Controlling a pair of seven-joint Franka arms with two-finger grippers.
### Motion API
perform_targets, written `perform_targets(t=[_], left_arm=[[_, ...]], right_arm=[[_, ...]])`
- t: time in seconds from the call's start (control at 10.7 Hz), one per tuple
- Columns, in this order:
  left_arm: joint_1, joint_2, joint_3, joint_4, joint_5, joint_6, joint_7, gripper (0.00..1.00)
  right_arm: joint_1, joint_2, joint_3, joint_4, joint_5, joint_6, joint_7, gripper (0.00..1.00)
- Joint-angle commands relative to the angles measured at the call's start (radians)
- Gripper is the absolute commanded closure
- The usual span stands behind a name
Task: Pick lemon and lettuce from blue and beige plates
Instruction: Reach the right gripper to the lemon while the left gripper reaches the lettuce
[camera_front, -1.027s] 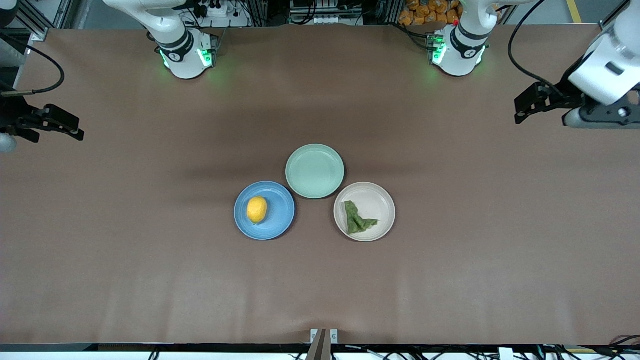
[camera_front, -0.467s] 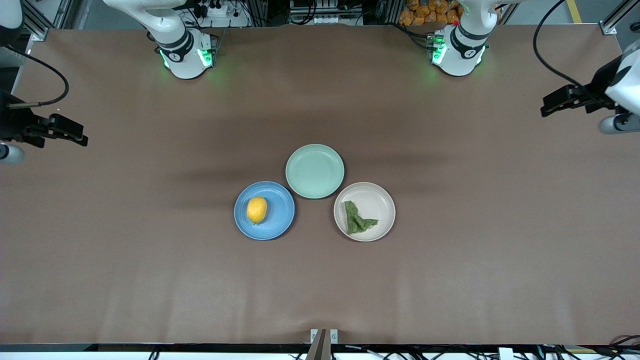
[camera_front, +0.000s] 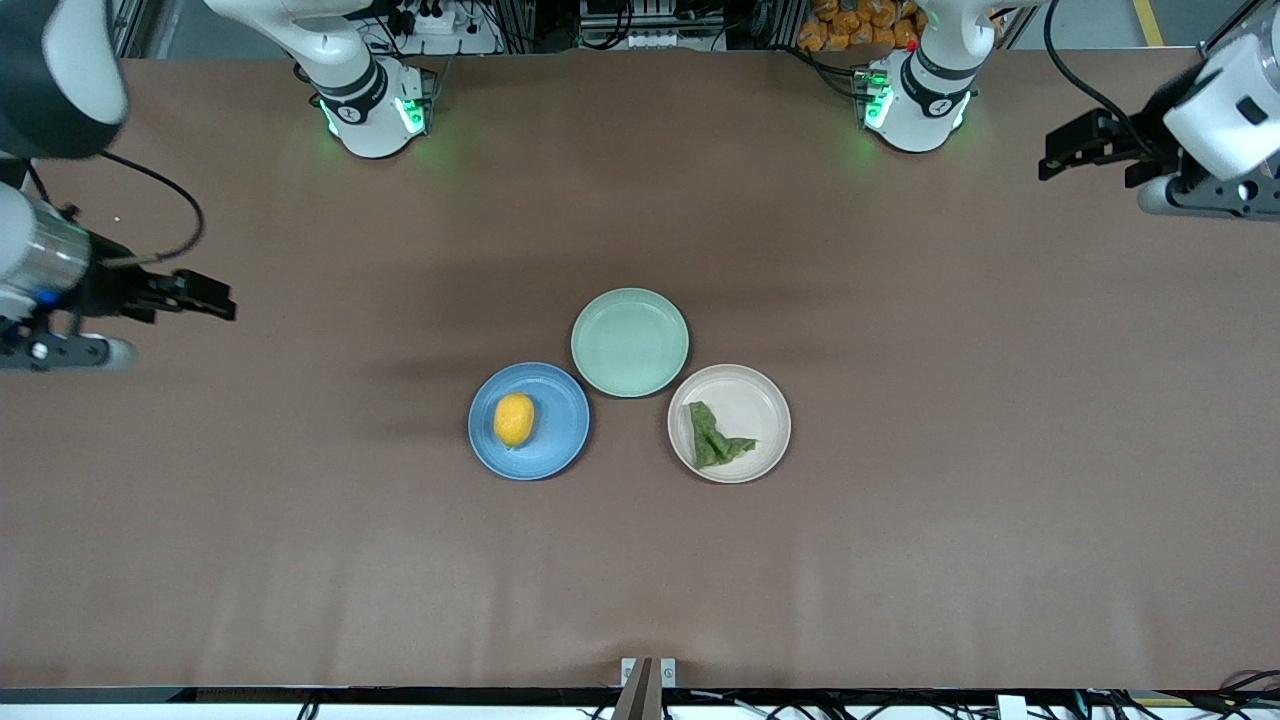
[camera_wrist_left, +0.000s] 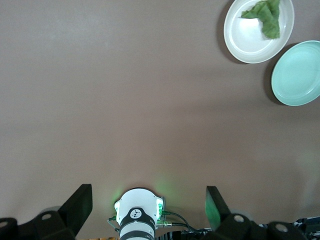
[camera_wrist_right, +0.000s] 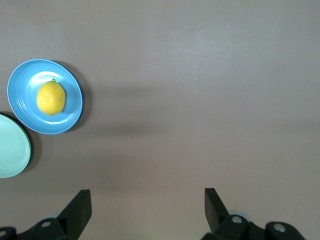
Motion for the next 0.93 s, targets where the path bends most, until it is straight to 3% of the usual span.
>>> perform_targets(t=[0.0, 0.28, 0.84], left_arm=[[-0.027, 0.129, -0.015, 0.028, 0.020, 0.036, 0.034, 0.00], [-0.116, 0.244, -0.020, 0.061, 0.022, 0.231, -0.068, 0.00], [-0.289, 0.454, -0.018, 0.083, 0.060, 0.509, -0.294, 0.00]], right_arm=[[0.029, 0.056, 0.000, 0.014, 0.015, 0.052, 0.037, 0.00], [0.056, 0.108, 0.000, 0.011, 0.080, 0.124, 0.047, 0.00], [0.164, 0.256, 0.000, 0.009, 0.080, 0.327, 0.222, 0.00]])
